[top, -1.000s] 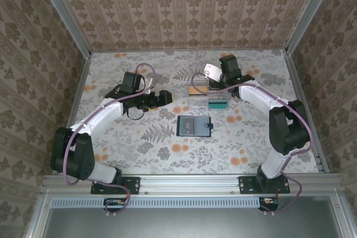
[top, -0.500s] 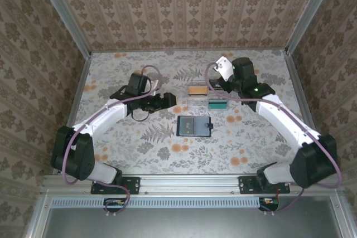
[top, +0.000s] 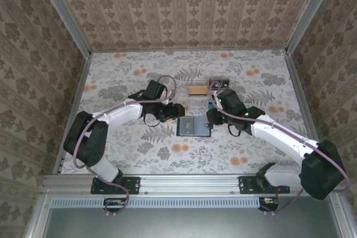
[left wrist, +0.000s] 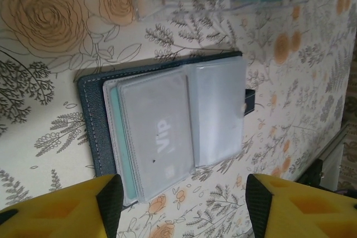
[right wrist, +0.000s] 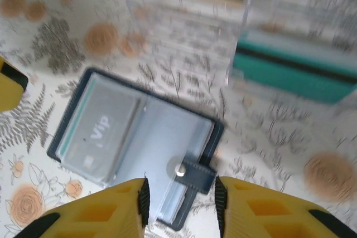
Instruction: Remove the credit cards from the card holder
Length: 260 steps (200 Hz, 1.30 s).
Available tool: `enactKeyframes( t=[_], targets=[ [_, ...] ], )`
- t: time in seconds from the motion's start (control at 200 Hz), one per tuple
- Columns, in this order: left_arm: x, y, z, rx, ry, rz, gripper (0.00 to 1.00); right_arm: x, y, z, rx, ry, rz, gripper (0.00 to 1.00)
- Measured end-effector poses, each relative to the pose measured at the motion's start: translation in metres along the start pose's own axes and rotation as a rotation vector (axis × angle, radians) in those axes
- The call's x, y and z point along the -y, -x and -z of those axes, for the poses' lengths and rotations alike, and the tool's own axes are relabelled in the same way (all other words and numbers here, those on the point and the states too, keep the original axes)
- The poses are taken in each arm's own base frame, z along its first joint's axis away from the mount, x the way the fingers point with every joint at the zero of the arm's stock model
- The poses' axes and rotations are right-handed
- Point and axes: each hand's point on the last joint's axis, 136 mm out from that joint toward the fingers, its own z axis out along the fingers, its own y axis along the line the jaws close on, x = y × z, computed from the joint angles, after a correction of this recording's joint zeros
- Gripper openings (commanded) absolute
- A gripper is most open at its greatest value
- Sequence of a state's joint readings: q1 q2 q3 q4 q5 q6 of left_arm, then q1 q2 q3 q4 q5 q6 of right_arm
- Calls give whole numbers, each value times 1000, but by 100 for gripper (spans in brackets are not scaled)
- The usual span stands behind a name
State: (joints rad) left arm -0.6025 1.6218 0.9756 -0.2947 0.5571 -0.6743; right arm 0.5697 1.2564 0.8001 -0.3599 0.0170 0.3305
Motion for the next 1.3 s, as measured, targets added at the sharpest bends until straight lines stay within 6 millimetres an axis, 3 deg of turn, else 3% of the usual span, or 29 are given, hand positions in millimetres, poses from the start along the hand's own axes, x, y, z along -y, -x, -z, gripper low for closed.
enactKeyframes(
  t=[0.165,0.535,0.895,1.3],
  targets=[
    [-9,-7,-14,-46,10,28,63,3,-30,-24,-110,-34,-115,47],
    [-10,-13,-30,-91,-12,36,63,12,-70,-59,-268,-99,-253,48],
    [-17,-23,-45,-148,-19,58,63,13,-78,-66,-298,-117,-275,39],
    [-13,-23,-45,-151,-14,47,62,13,-78,-68,-298,-131,-270,34]
  ],
)
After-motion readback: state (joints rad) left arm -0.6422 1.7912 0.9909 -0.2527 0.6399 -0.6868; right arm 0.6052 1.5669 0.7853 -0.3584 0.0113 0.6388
